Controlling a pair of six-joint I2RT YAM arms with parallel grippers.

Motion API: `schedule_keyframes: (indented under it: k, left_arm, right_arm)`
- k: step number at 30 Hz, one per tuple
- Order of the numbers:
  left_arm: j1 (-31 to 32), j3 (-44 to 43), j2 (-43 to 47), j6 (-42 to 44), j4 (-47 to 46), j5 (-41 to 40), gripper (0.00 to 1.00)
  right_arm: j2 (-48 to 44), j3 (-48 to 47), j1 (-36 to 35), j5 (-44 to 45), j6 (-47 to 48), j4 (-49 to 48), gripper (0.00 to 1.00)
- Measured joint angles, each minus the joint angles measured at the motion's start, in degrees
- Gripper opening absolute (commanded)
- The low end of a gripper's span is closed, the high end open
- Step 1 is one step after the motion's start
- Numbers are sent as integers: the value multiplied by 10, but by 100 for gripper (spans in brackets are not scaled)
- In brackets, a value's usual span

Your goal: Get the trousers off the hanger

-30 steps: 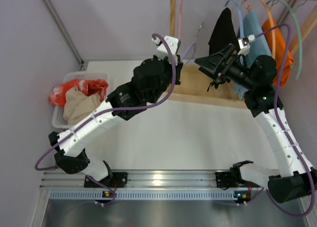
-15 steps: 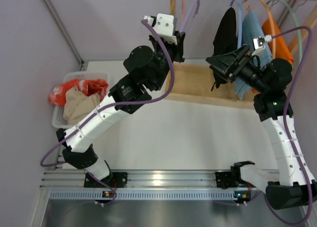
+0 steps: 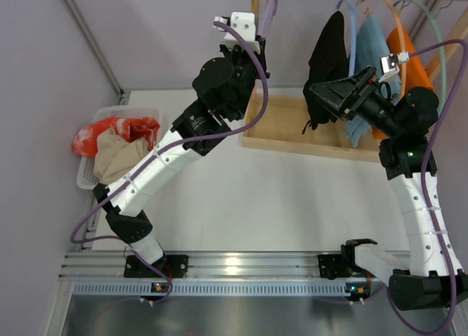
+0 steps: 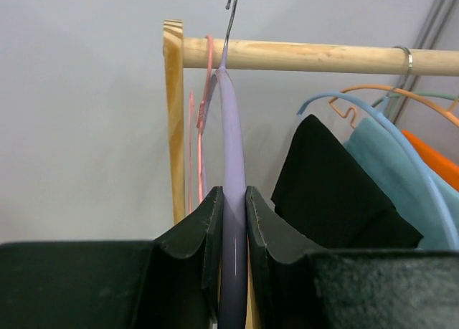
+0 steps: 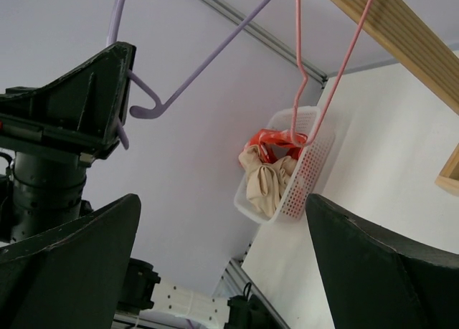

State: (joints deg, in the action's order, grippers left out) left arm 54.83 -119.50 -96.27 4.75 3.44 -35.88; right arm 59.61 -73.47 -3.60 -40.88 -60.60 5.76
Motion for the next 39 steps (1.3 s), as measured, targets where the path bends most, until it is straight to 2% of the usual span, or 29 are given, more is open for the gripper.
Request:
schedule_keyframes:
  k: [14, 25, 28, 29, 31, 32, 36, 38, 39]
  left_arm:
    - [-16, -20, -35, -79, 3, -17, 0]
    - [-8, 54, -12, -137, 37, 0, 0]
    - [-5, 72, -5, -146, 42, 3, 16]
    - [-6, 76, -3, -148, 43, 3, 33]
    - [-6, 82, 2, -151, 46, 5, 40]
    - [-5, 84, 5, -153, 48, 7, 47]
    - [-4, 91, 21, -153, 48, 23, 65]
    - [-3, 97, 31, -151, 48, 32, 69]
    - [-3, 99, 36, -151, 48, 36, 77]
  right_arm:
    - [-8, 15, 13, -12, -1, 2, 99]
    - [-15, 26, 16, -14, -4, 2, 99]
    - [-16, 27, 16, -15, -5, 2, 99]
    - [-16, 29, 16, -15, -5, 2, 99]
    - [-18, 30, 16, -15, -5, 3, 100]
    - [-18, 31, 16, -15, -5, 3, 99]
    - [-22, 31, 16, -15, -4, 3, 99]
    - [-23, 31, 16, -15, 0, 3, 99]
    - [-24, 31, 16, -15, 1, 4, 99]
